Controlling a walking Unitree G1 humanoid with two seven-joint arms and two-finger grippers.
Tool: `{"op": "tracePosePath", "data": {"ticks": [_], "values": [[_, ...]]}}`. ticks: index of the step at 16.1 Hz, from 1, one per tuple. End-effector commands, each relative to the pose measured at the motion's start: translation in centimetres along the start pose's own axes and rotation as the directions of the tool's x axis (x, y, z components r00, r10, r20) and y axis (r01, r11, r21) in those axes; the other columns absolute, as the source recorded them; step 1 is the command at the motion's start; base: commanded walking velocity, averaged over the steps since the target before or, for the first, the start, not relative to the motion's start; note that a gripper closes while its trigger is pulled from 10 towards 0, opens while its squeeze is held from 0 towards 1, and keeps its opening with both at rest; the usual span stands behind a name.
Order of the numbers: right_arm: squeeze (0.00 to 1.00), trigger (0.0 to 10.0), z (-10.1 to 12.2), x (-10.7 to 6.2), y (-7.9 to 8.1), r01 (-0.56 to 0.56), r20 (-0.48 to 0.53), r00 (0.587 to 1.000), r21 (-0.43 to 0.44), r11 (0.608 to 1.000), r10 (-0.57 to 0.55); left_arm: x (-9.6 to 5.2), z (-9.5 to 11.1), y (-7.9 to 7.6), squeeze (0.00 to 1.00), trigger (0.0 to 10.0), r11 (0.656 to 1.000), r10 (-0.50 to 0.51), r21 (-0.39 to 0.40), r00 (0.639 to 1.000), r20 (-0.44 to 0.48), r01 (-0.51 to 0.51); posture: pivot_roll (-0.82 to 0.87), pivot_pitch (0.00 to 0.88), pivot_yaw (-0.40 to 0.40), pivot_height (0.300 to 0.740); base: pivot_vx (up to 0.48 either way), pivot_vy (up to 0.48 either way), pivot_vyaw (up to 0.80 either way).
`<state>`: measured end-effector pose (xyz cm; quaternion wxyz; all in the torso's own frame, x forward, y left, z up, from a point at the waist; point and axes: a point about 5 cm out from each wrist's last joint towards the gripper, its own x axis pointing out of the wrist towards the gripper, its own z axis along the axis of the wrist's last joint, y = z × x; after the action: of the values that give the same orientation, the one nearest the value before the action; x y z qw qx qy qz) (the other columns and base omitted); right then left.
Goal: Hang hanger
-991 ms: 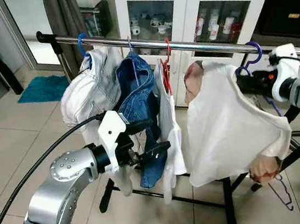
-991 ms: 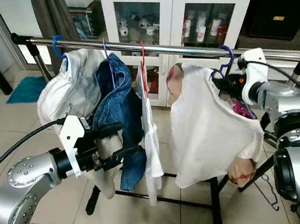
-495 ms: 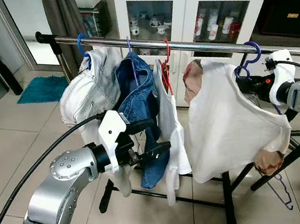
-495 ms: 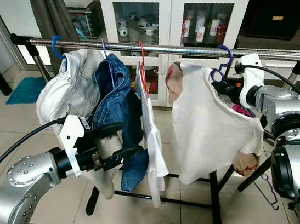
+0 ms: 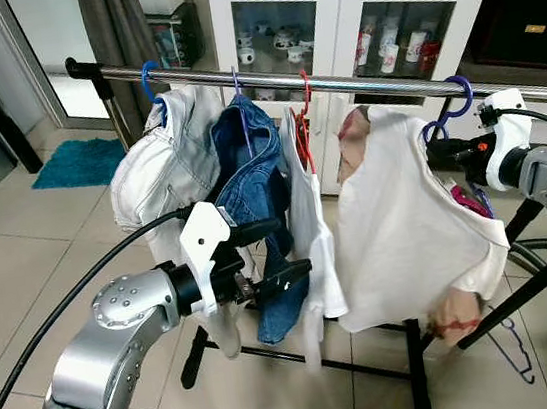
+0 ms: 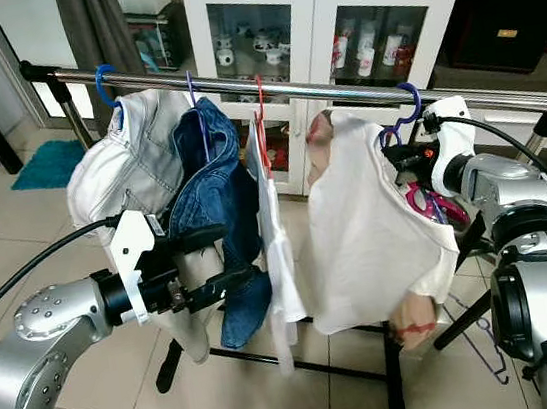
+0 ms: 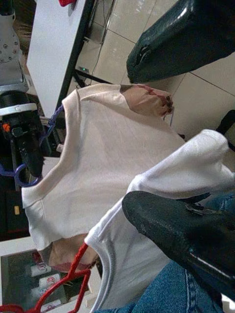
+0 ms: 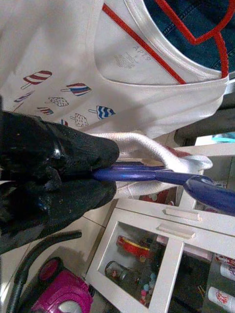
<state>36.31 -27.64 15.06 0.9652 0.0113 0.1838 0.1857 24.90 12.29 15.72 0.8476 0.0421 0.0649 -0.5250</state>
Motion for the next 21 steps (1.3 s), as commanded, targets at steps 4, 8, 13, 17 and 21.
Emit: {"op": "tracePosePath", "data": {"ticks": [4,8,13,17,21], "values": [[0.00,0.0,0.4,0.4,0.4,-0.022,0.029,0.999,0.018,1.000,0.021,0.3,0.3,0.2,0.00,10.0,1.000,-0.010,0.014,1.000,0.002,0.010,0.06,0.000,-0.025,0.740,0.000,0.000,0.00],[0.96,10.0,0.4,0.8,1.0,-0.044,0.025,0.999,0.005,0.999,0.044,0.3,0.3,0.1,0.00,10.0,1.000,-0.014,0.017,1.000,0.001,0.014,0.06,0.000,-0.025,0.740,0.000,0.000,0.00],[0.00,10.0,0.4,1.4,1.5,-0.019,0.022,1.000,-0.008,1.000,0.019,0.3,0.2,0.0,0.00,10.0,1.000,-0.017,0.019,1.000,-0.001,0.017,0.06,0.000,-0.028,0.740,0.000,0.000,0.00],[0.00,9.9,0.9,1.6,1.6,-0.010,0.048,0.999,0.016,1.000,0.009,0.3,0.2,0.1,0.00,10.0,1.000,-0.015,0.018,1.000,0.000,0.015,0.06,0.000,-0.028,0.740,0.000,0.000,0.00],[0.00,0.0,1.1,1.6,1.6,0.003,0.064,0.998,0.032,0.999,-0.005,0.3,0.2,0.1,0.00,10.0,1.000,-0.013,0.020,1.000,-0.001,0.013,0.06,0.000,-0.030,0.740,0.000,0.000,0.00]]}}
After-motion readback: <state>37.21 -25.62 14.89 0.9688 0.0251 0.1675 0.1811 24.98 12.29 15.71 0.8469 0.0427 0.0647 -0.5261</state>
